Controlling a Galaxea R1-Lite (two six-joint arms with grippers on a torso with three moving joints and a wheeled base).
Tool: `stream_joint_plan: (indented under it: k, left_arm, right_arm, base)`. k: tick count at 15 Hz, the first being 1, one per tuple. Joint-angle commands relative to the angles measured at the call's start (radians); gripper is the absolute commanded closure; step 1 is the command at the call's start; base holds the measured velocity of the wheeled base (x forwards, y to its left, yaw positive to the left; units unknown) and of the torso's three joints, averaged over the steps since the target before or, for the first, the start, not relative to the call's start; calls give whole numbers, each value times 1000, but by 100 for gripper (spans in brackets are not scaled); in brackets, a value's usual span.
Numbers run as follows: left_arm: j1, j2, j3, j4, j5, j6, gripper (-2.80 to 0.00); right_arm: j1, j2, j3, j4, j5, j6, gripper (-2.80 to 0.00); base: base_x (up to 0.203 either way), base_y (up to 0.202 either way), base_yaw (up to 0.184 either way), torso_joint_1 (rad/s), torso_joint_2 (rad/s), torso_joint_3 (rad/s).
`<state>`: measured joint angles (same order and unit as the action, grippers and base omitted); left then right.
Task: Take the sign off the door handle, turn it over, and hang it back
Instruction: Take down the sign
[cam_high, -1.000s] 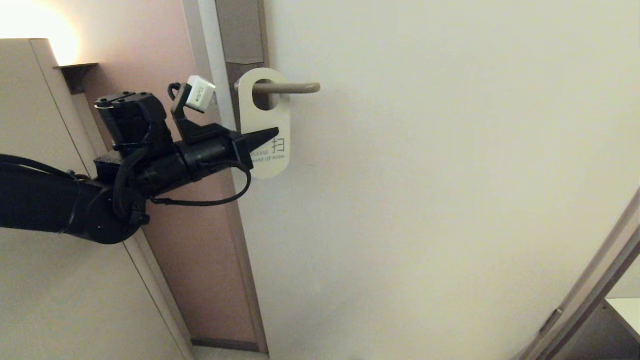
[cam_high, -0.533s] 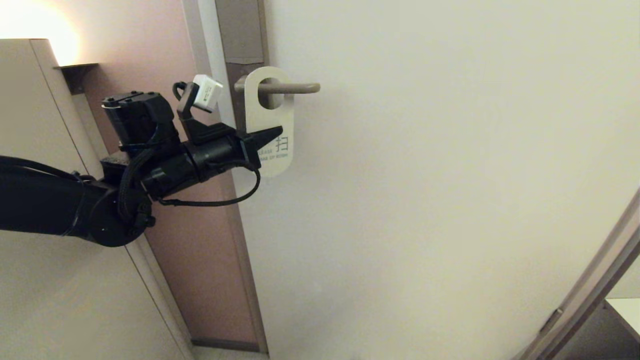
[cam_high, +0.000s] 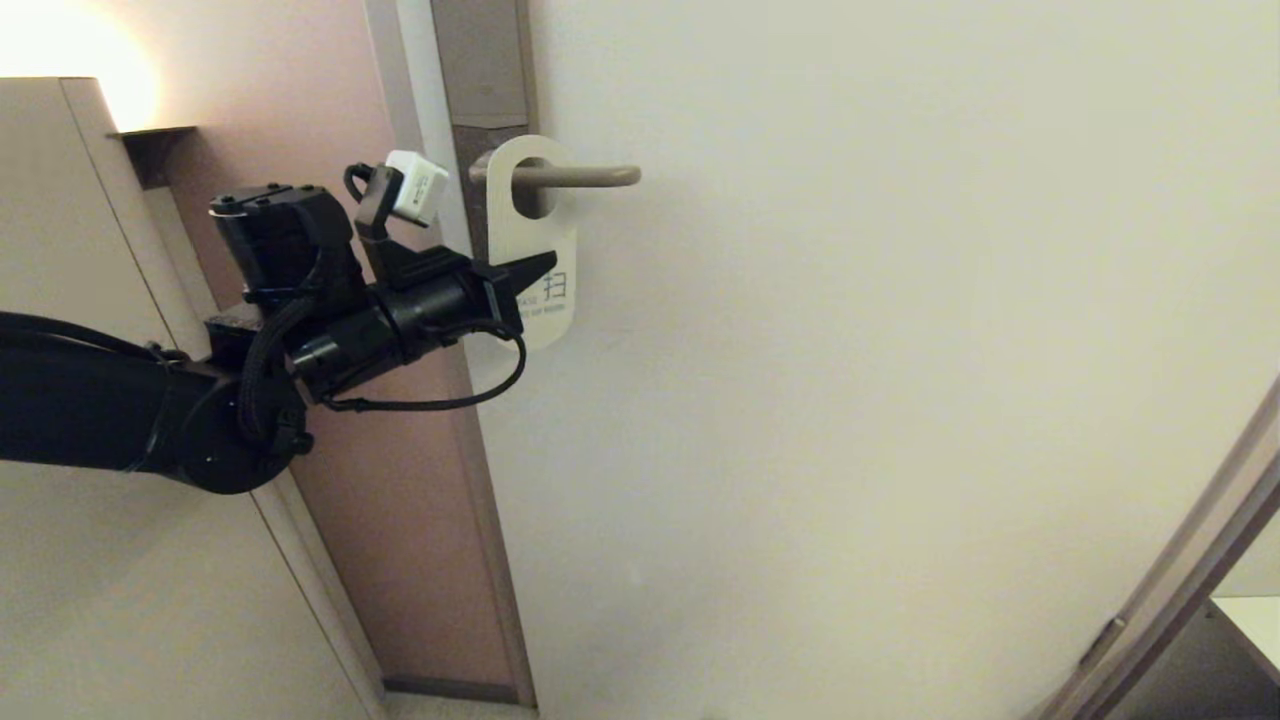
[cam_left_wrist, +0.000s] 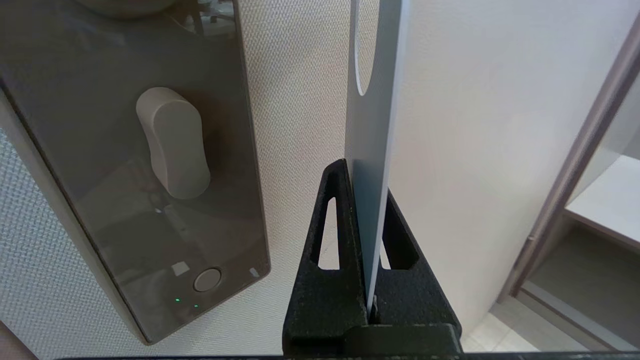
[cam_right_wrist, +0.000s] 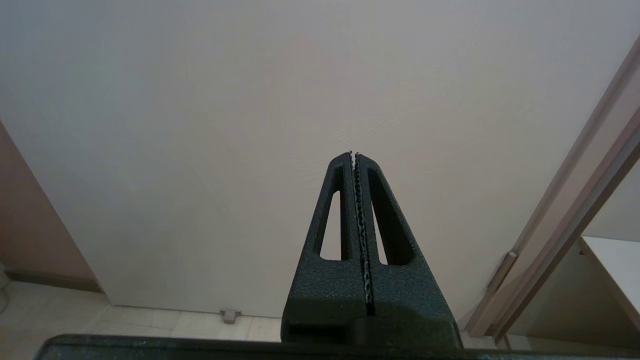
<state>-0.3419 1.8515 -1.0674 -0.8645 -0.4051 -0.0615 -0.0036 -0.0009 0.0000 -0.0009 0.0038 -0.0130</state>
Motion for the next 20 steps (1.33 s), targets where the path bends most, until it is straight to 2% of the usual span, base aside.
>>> stream_joint_plan:
  k: [1, 20]
  left_arm:
    - [-13, 3, 0, -6, 6, 2, 0]
    - [-101, 116, -116, -7, 78, 0, 0]
  right_arm:
    - [1, 1, 0, -1, 1, -1, 0]
    - [1, 1, 0, -1, 1, -1, 0]
  base:
    - [0, 0, 0, 0, 0, 0]
    - [0, 0, 0, 0, 0, 0]
